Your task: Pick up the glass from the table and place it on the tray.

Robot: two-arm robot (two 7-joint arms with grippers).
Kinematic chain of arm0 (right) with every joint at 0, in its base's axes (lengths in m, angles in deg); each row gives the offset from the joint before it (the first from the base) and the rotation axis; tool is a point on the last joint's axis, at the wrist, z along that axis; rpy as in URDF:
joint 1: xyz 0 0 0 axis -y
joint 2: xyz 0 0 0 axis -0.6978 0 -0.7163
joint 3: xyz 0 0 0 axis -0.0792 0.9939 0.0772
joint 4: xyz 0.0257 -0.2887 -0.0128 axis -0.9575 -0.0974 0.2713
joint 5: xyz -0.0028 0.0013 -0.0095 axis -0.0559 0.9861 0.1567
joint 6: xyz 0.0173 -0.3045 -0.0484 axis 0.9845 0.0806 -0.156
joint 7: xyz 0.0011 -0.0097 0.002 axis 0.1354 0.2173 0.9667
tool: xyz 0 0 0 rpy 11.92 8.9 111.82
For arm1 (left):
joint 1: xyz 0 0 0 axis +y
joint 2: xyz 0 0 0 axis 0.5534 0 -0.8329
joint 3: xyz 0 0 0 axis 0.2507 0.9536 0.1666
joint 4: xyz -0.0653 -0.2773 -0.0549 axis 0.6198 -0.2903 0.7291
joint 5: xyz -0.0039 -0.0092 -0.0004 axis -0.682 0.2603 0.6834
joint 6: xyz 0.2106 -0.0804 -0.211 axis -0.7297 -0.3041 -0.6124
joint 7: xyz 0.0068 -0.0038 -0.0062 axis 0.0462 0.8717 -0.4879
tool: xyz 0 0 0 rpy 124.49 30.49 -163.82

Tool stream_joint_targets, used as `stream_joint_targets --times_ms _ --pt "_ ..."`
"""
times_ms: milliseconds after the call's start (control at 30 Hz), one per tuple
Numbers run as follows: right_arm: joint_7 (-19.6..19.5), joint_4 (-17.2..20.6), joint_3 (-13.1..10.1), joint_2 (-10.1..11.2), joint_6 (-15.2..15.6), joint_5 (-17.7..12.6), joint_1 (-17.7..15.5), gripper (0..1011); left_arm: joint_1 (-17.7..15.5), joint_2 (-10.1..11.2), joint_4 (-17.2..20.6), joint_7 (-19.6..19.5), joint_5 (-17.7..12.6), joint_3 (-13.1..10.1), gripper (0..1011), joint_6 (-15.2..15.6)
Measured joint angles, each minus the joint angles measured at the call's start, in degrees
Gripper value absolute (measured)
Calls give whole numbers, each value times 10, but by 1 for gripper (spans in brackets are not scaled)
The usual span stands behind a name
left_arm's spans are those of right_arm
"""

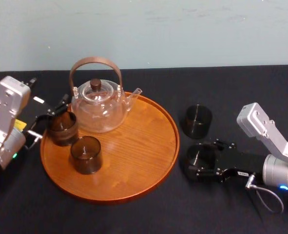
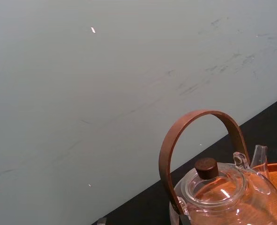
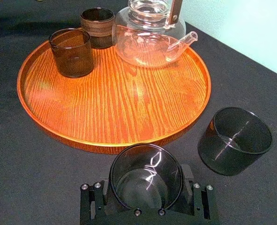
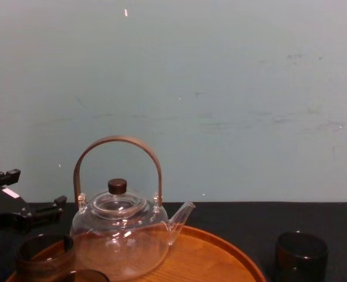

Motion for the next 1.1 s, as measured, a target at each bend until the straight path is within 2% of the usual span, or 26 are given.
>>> stream_joint_targets --times_ms 333,667,900,1100 --pt "-1 0 -1 0 0 -1 -1 905 0 0 0 0 0 0 1001 0" --pt "2 16 -16 9 -20 -17 1 904 0 0 0 0 0 0 1001 0" --pt "8 29 -21 14 -28 -23 19 904 0 0 0 0 0 0 1001 0" --pt "11 27 -10 3 -35 -19 42 904 0 0 0 0 0 0 1001 0"
